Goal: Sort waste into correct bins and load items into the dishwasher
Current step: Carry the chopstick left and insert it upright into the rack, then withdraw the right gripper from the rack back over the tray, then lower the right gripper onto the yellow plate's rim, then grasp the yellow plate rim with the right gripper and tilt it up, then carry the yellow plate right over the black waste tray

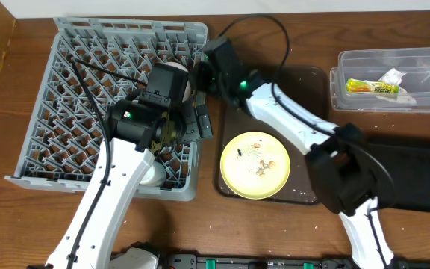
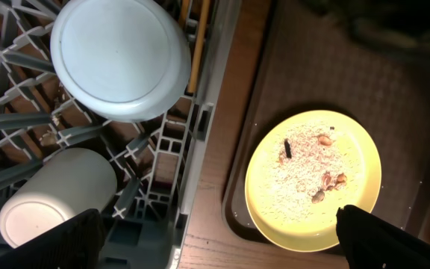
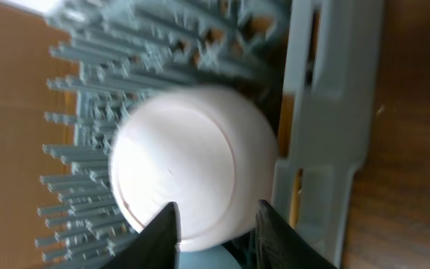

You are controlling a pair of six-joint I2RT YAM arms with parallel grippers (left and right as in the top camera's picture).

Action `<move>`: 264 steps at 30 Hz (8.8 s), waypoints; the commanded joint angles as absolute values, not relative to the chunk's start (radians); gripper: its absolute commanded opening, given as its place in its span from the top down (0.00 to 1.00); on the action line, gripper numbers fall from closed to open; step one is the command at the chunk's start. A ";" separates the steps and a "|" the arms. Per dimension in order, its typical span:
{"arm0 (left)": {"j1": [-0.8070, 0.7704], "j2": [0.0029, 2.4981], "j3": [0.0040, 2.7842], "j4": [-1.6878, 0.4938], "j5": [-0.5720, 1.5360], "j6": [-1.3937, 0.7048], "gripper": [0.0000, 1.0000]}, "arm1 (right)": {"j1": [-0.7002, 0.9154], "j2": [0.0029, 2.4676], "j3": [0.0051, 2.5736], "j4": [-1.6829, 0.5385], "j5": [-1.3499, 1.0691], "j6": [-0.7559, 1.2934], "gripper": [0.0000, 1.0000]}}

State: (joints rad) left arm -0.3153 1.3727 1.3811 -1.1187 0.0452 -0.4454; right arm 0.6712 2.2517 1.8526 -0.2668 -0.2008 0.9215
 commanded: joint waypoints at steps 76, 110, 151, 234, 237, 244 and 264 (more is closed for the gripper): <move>-0.316 1.372 1.383 -1.121 0.033 -0.447 0.00 | 0.485 1.824 1.485 -1.190 -0.090 0.217 0.57; -0.316 1.372 1.383 -1.121 0.033 -0.447 0.00 | 0.302 1.823 1.420 -1.030 0.049 0.347 0.68; -0.204 1.372 1.383 -1.176 -0.208 -0.560 0.00 | 0.855 1.825 1.288 -0.844 -0.170 0.447 0.63; 0.237 1.372 1.383 -1.305 -0.211 -0.536 0.00 | 0.989 1.929 1.315 -0.908 0.550 0.489 0.99; 0.237 1.372 1.383 -1.305 -0.211 -0.536 0.00 | 0.989 1.929 1.319 -0.929 0.576 0.491 0.99; 0.237 1.372 1.383 -1.305 -0.211 -0.536 0.00 | 0.989 1.929 1.393 -1.032 0.614 0.555 0.99; 0.237 1.372 1.383 -1.305 -0.211 -0.536 0.00 | 0.682 1.916 1.559 -1.325 0.628 0.862 0.99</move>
